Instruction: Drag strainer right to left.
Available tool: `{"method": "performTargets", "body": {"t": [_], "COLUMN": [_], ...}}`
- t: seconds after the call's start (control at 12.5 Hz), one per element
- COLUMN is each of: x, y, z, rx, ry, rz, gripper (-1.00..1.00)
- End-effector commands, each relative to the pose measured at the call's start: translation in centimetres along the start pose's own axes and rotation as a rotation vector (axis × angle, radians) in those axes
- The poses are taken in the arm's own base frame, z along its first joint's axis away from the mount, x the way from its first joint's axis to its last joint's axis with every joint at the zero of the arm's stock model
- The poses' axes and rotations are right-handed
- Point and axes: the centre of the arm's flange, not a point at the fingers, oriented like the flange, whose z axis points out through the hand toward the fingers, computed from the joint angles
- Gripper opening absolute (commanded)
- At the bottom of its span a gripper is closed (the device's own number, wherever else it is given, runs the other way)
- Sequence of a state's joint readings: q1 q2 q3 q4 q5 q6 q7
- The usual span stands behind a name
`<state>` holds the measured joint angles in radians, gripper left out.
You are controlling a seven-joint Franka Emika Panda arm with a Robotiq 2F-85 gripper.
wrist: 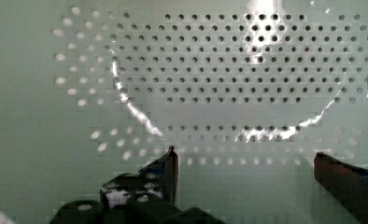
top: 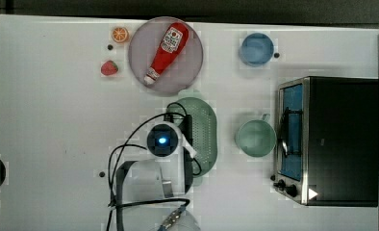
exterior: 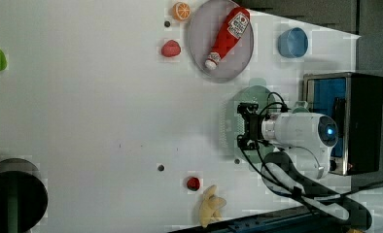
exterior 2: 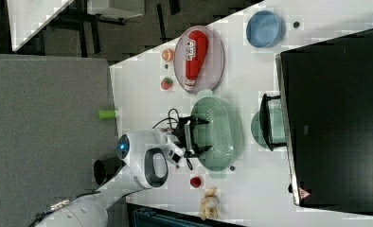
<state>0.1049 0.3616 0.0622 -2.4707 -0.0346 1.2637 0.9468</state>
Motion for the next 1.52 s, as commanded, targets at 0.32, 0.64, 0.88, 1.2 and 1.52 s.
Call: {"method": "performTargets", "body": {"t": [0.32, 0.64, 0.88, 1.2, 1.52], "x": [-9.6, -12.5, -14.7, -18.9, -23.3], "y": [1.9, 1.6, 0.5, -0.4, -0.9], "z": [-0.4, -0.1, -0.1, -0.2, 0.2], "rx": [0.008, -0.02, -0.03, -0.033, -0.033], "ry": [-0.026, -0.022, -0.021, -0.025, -0.053], "rz": [-0.022, -0.062, -0.05, -0.031, 0.025], "gripper": [1.0, 1.0, 1.0, 1.0, 1.0]}}
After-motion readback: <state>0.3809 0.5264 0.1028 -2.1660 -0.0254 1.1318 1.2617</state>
